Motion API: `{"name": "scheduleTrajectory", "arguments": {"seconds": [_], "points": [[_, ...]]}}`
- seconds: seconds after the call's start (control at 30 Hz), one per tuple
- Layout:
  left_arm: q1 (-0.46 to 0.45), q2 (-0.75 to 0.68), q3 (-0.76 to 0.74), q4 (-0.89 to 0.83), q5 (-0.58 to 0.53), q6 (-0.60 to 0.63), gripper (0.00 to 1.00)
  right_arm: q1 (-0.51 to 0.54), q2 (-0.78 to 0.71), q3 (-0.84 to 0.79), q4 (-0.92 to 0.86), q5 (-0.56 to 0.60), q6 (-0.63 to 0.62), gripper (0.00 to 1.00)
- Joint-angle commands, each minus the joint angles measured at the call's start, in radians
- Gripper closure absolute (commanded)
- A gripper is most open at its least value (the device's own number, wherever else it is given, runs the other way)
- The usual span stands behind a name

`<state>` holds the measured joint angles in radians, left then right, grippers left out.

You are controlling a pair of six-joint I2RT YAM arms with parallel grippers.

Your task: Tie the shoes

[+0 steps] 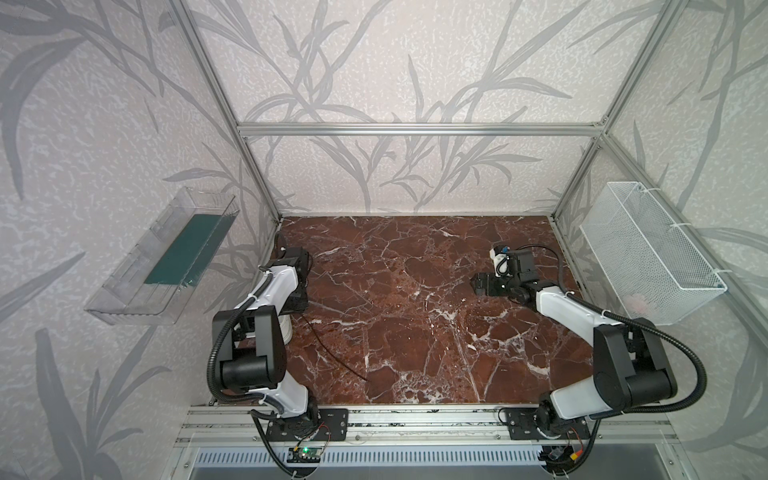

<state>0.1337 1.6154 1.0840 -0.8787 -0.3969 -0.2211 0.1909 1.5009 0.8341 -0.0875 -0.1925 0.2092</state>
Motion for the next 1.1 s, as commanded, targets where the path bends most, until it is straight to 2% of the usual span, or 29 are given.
{"name": "scheduleTrajectory", "arguments": {"seconds": [0.0, 0.13, 0.5, 0.6, 0.73, 0.87, 1.07], "points": [[0.004, 0.032, 0.017, 0.006, 0.048, 0.013, 0.58, -0.001, 0.016, 0.031, -0.026, -0.006, -0.008, 0.01], [0.005, 0.066, 0.000, 0.030, 0.056, 0.031, 0.63, -0.001, 0.021, 0.040, -0.039, -0.004, -0.012, 0.01], [0.002, 0.045, 0.013, 0.033, 0.106, 0.063, 0.93, -0.001, 0.012, 0.056, -0.054, -0.007, -0.007, 0.01], [-0.002, 0.010, 0.023, 0.019, 0.114, 0.076, 0.98, 0.000, 0.009, 0.057, -0.054, -0.010, -0.002, 0.01], [-0.032, -0.033, 0.056, -0.014, 0.152, 0.094, 0.98, -0.001, 0.015, 0.061, -0.059, -0.020, 0.010, 0.01], [-0.123, -0.044, 0.099, -0.020, 0.174, 0.083, 0.98, -0.001, 0.024, 0.065, -0.068, -0.027, 0.024, 0.01], [-0.307, 0.028, 0.220, -0.021, 0.209, -0.009, 0.98, -0.001, 0.017, 0.062, -0.089, -0.022, 0.027, 0.01]]}}
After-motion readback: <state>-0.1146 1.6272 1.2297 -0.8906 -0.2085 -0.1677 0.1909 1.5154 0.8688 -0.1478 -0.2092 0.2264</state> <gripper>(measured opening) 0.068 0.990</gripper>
